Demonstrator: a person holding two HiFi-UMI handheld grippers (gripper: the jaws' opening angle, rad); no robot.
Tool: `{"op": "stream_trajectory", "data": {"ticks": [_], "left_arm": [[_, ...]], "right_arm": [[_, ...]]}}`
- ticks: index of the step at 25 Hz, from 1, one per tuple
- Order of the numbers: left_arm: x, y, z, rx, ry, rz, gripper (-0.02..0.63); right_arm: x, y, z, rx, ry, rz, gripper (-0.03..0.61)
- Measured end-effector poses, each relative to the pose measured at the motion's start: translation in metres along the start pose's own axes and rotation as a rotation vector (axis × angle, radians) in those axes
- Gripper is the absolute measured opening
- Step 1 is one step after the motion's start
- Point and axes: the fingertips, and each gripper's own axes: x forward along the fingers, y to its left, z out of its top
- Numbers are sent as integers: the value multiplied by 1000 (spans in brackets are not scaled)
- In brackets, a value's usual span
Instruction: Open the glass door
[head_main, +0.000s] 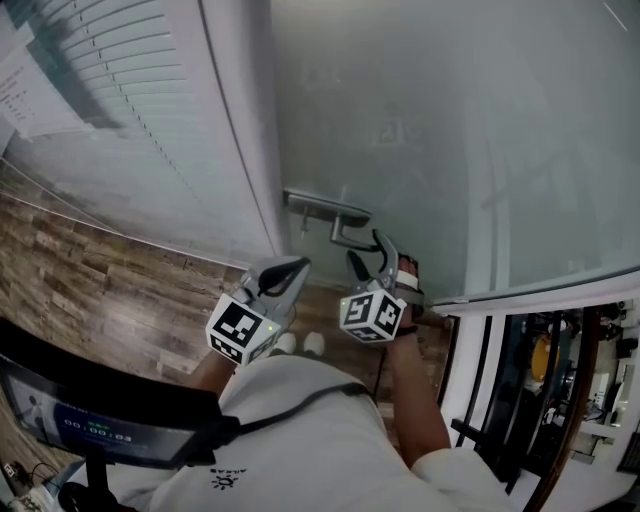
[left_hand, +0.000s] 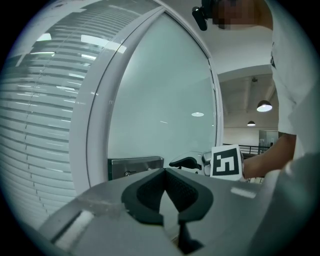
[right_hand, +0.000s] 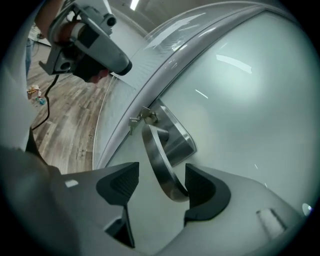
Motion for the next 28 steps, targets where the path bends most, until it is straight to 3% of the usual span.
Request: {"op": "stream_trajectory", "data": {"ticks": [1, 3, 23, 28], "left_arm": [[0, 1, 1, 1, -4, 3, 5], [-1, 3, 4, 4, -19, 11, 5], [-3, 9, 2, 2, -17, 13, 5], [-3, 10, 2, 3, -19, 17, 5]], "right_arm": [[1, -1, 0, -9, 1, -19, 280], [1, -8, -1, -18, -2, -64, 183], [-1, -8, -6, 141, -47, -69, 187], [8, 4, -16, 404, -115, 32, 181]]}}
